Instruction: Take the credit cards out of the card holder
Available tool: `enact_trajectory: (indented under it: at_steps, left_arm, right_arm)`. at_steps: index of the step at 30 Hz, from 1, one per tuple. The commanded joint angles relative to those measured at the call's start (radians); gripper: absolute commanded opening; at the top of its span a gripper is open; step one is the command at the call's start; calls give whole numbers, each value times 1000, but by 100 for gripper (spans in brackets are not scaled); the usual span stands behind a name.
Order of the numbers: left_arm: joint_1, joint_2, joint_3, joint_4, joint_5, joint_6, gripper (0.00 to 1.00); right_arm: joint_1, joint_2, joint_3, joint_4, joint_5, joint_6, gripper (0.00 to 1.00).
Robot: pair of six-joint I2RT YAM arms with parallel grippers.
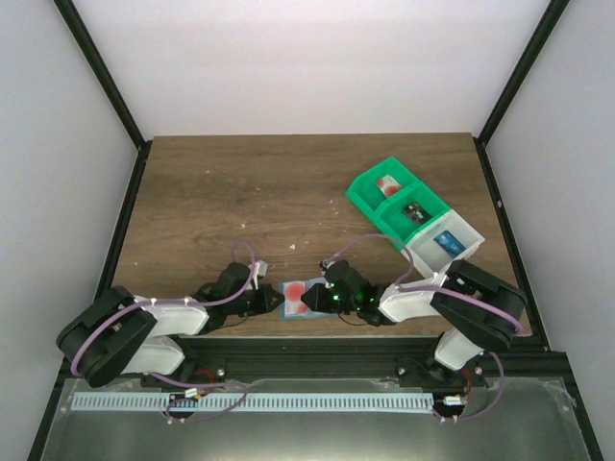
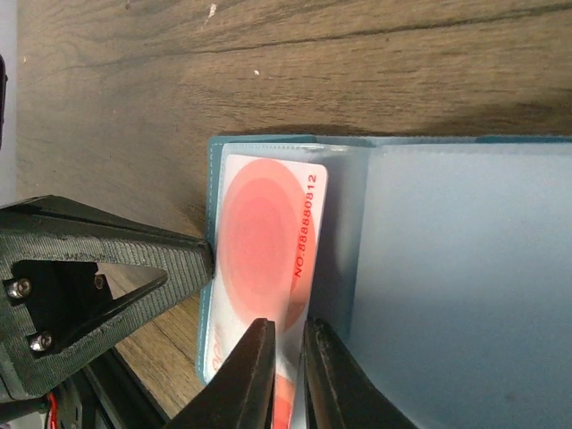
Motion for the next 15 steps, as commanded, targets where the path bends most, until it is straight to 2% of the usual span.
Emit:
enact_trajectory:
  at_steps: [1, 6, 15]
  left_arm:
    - [4, 20, -24, 10, -5, 7, 0]
    - [3, 27, -28, 16, -5, 6, 0]
    - [3, 40, -33, 15, -17, 10, 0]
  right_arm:
    - [9, 9, -22, 71, -21, 19, 9]
    - [9, -9, -34, 65, 3, 25, 1]
    - [8, -66, -80, 65, 33, 29, 1]
